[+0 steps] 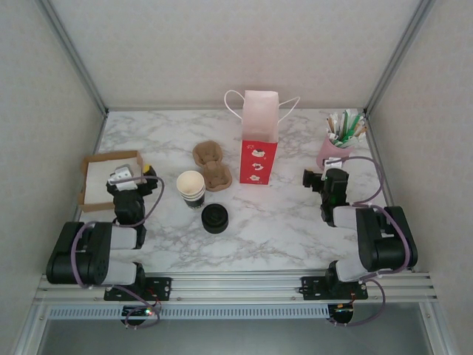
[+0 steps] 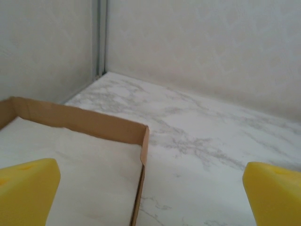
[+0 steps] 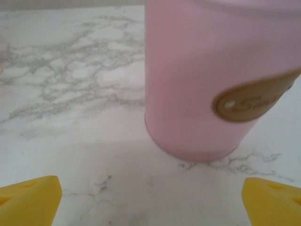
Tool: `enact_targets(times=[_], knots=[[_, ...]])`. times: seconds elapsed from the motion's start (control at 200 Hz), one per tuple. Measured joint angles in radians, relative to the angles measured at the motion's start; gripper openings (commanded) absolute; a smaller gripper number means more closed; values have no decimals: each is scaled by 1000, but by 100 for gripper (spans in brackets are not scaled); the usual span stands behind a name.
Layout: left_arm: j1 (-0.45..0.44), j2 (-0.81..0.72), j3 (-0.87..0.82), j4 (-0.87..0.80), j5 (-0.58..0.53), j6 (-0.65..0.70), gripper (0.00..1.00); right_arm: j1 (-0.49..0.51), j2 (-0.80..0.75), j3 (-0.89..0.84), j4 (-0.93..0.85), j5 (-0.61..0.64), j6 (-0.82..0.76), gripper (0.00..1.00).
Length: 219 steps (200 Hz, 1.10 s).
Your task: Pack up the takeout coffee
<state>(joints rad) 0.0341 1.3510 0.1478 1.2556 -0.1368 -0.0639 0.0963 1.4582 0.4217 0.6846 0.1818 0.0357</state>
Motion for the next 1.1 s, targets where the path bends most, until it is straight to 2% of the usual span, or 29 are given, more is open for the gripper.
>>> enact_targets(times=[0.14,0.295,0.441,0.531,0.671,0.811,0.966,1.097], knots=[[-1,-153,10,-100,-29,-18,99,6,-167,31,-130,0,0,99],[-8,-326,83,-307,-51,-83,99,14,-376,106,-329,-3,21,99],[-25,-458,189,-529,-43,-212,99,16,-567,209,-576,-22,103,99],[-38,-521,256,-675,-29,-313,99,16,-628,318,-756,-49,161,99],[-47,-615,368,-929,57,-466,99,16,-692,466,-999,-129,249,99],[-48,-665,486,-1135,182,-526,100,16,-758,485,-1165,-211,307,99],[-48,-686,518,-1304,274,-568,100,16,-782,453,-1270,-280,354,99],[-47,-628,528,-1427,353,-626,100,16,-766,449,-1329,-303,404,99]])
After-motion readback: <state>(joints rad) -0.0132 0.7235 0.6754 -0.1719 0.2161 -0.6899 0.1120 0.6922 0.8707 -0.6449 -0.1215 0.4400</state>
